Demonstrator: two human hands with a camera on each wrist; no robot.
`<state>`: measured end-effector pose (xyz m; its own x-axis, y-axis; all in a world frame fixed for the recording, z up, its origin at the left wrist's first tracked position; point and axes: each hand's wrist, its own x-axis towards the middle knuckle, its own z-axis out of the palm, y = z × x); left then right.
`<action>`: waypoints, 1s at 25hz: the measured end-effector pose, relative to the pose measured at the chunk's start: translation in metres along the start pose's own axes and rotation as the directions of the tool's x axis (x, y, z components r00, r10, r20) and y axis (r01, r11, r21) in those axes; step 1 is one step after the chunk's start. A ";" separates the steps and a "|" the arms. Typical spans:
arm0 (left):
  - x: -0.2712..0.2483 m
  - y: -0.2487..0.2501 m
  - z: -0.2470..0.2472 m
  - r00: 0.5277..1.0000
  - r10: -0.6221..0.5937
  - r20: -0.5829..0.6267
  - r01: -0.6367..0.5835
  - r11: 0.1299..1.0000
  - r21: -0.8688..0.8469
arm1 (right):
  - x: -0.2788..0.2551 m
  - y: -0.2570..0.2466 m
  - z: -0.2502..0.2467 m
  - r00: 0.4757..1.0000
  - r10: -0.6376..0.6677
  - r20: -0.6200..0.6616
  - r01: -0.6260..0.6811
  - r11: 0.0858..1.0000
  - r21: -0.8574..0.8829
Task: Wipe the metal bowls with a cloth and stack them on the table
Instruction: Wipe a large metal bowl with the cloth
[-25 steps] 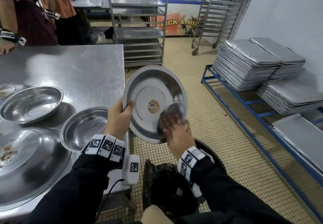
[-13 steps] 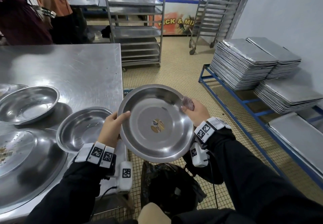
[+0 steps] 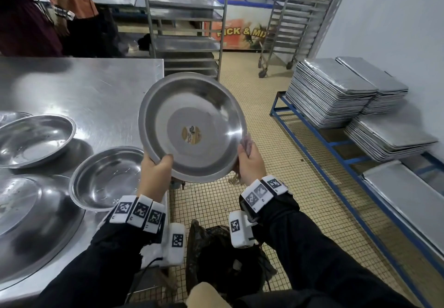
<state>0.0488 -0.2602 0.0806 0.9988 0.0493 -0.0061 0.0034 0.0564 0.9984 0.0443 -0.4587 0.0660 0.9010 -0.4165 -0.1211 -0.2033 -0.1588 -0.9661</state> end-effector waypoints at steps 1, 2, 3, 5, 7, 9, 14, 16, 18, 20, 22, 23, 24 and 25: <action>0.004 0.000 -0.004 1.000 0.007 -0.026 -0.006 1.000 0.028 | -0.001 0.004 0.000 0.997 0.012 0.074 -0.009 0.999 -0.034; 0.008 -0.001 -0.009 0.999 0.005 -0.044 -0.003 0.999 0.054 | -0.002 0.009 0.000 0.993 -0.013 0.114 0.024 0.996 -0.091; 0.012 -0.004 -0.013 0.998 -0.001 -0.060 0.005 0.997 0.073 | -0.004 0.013 0.000 0.990 -0.062 0.128 0.083 0.983 -0.165; 0.016 -0.008 -0.018 0.997 0.006 -0.075 0.001 0.995 0.099 | -0.013 0.014 0.004 0.973 -0.191 0.129 0.223 0.919 -0.326; 0.016 -0.010 -0.018 0.998 0.007 -0.066 0.001 0.994 0.111 | -0.024 0.014 0.018 0.914 -0.307 0.266 0.392 0.835 -0.386; 0.015 -0.010 -0.015 0.998 0.004 -0.057 0.002 0.995 0.102 | -0.040 0.017 0.038 0.771 -0.283 0.570 0.580 0.683 -0.445; 0.014 -0.004 -0.020 1.000 0.025 -0.015 -0.024 0.996 0.092 | -0.042 0.037 0.037 0.713 -0.195 0.674 0.689 0.373 -0.621; 0.013 -0.002 -0.021 1.000 0.013 0.015 -0.014 0.996 0.086 | -0.024 0.037 0.016 0.814 -0.158 0.560 0.581 0.237 -0.779; 0.010 0.001 -0.018 0.999 0.013 0.038 -0.016 0.997 0.080 | -0.014 0.034 0.004 0.880 -0.136 0.455 0.474 0.217 -0.853; 0.011 0.005 -0.015 0.999 0.008 0.035 -0.010 0.998 0.069 | -0.025 0.034 0.008 0.838 -0.225 0.497 0.544 0.267 -0.796; 0.013 0.008 -0.015 0.999 -0.002 0.033 0.000 0.999 0.053 | -0.047 0.040 0.018 0.739 -0.349 0.577 0.674 0.390 -0.627; 0.014 0.010 -0.015 0.999 -0.004 0.038 0.003 0.999 0.048 | -0.055 0.045 0.020 0.707 -0.397 0.586 0.707 0.435 -0.557; 0.014 0.012 -0.014 0.999 -0.004 0.044 0.002 0.999 0.050 | -0.057 0.048 0.019 0.699 -0.425 0.575 0.714 0.443 -0.542; 0.013 0.014 -0.014 0.999 -0.002 0.051 -0.001 0.998 0.057 | -0.054 0.048 0.015 0.717 -0.429 0.550 0.697 0.423 -0.579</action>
<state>0.0614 -0.2449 0.0935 1.0000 -0.0019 -0.0054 0.0054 -0.0010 1.0000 -0.0081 -0.4308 0.0226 0.9436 0.2618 0.2027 0.3205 -0.8758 -0.3609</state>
